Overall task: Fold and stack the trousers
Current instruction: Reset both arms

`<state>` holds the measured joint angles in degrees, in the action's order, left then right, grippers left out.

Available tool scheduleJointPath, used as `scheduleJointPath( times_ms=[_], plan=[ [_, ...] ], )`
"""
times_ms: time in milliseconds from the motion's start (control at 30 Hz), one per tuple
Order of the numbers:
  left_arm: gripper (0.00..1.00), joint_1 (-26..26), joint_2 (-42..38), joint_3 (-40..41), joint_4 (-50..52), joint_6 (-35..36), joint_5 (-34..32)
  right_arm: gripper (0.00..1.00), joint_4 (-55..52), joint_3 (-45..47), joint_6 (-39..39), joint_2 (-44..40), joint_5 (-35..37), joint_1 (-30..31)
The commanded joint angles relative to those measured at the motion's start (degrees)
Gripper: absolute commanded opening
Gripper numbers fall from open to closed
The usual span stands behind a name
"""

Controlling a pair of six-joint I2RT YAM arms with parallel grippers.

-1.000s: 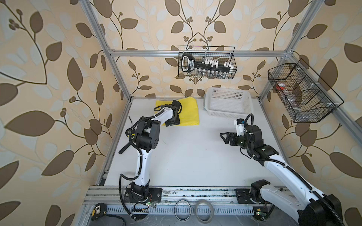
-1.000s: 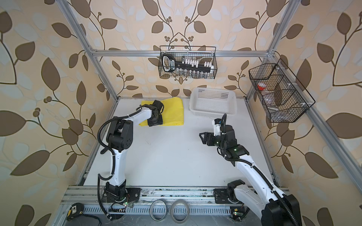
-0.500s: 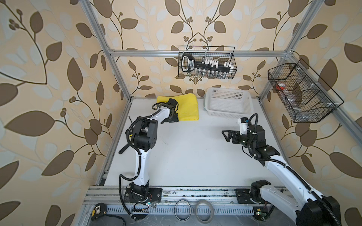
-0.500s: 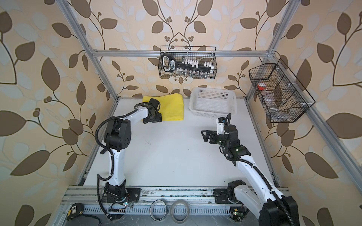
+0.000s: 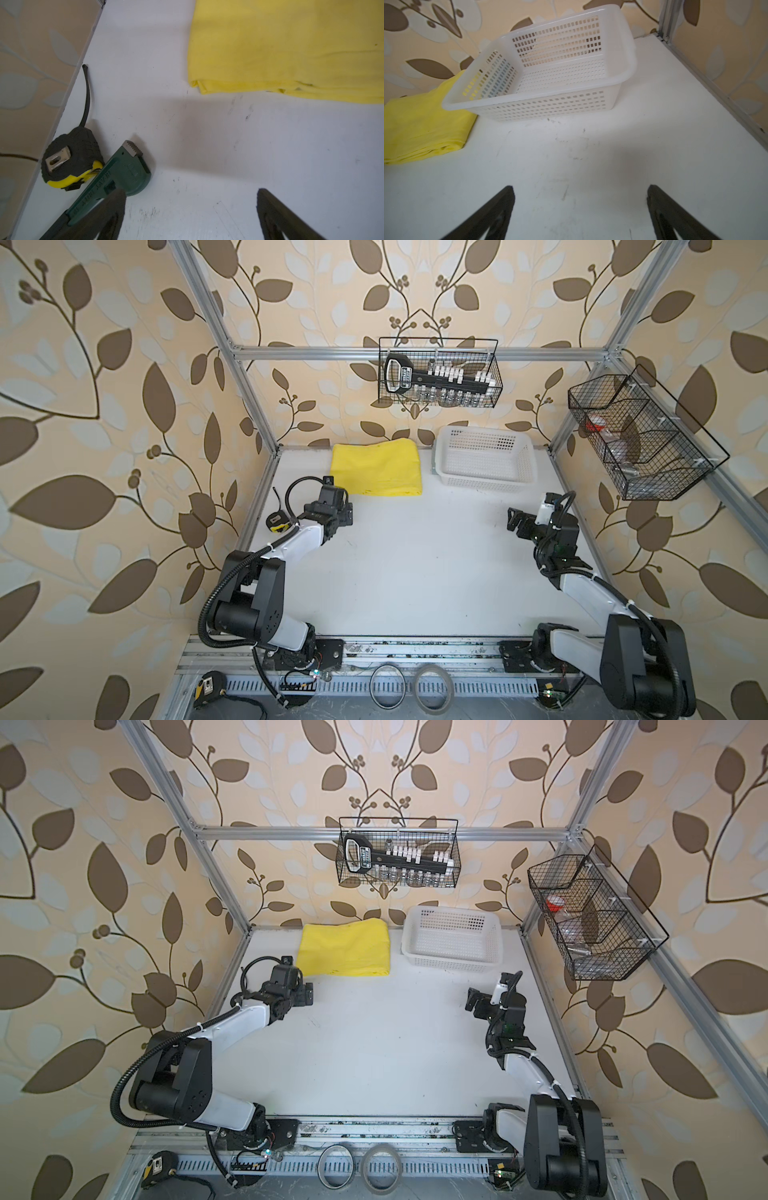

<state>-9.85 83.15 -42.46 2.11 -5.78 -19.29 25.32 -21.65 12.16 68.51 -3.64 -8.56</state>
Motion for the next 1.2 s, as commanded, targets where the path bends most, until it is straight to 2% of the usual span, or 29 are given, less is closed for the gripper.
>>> scheduleJointPath(
  times_ms=[0, 133, 167, 233, 300, 333, 500, 667, 867, 933, 1000, 1167],
  plan=[
    [0.99, 3.17, -3.65, 6.87, -14.52, 1.94, 3.28, 1.00, 15.64, 2.72, -4.75, 5.09, -2.71, 0.18],
    [0.99, 3.85, -2.07, 11.87, -25.08, 6.42, 4.54, 1.00, 19.65, 2.93, -11.00, 8.80, 4.36, 7.88],
    [0.99, 3.87, -1.46, 11.99, -26.42, 7.42, 4.82, 1.00, 18.82, 3.27, -11.04, 7.93, 4.93, 8.13],
    [0.99, 3.93, -1.16, 14.42, -32.77, 9.10, 4.68, 1.00, 26.18, 7.31, -10.80, 7.47, 1.63, 6.59],
    [0.99, 6.36, 1.28, 15.22, -34.94, 7.64, 7.14, 1.00, 32.95, 10.84, -13.63, 8.22, 5.77, 10.48],
    [0.99, 7.13, 1.18, 14.84, -33.92, 6.88, 8.08, 1.00, 34.73, 11.75, -13.55, 8.73, 5.28, 10.37],
    [0.99, 9.84, 2.97, 19.10, -43.12, 4.85, 10.60, 1.00, 34.86, 12.04, -12.91, 8.99, 5.29, 9.46],
    [0.99, 9.85, 2.28, 19.37, -42.46, 4.44, 10.18, 1.00, 36.22, 12.67, -11.58, 8.94, 12.27, 10.39],
    [0.99, 9.85, 2.36, 19.48, -42.65, 3.94, 8.90, 1.00, 38.01, 13.68, -12.97, 8.60, 14.51, 12.72],
    [0.99, 9.85, 2.45, 19.38, -42.55, 3.85, 9.01, 1.00, 37.96, 13.36, -12.98, 9.11, 13.58, 12.51],
    [0.99, 9.85, 2.41, 19.35, -42.50, 3.85, 9.01, 1.00, 33.57, 11.17, -11.27, 9.15, 8.22, 9.01],
    [0.99, 9.93, 2.45, 19.33, -42.39, 3.85, 9.10, 1.00, 34.83, 11.83, -11.71, 9.04, 9.07, 9.74]
  ],
)
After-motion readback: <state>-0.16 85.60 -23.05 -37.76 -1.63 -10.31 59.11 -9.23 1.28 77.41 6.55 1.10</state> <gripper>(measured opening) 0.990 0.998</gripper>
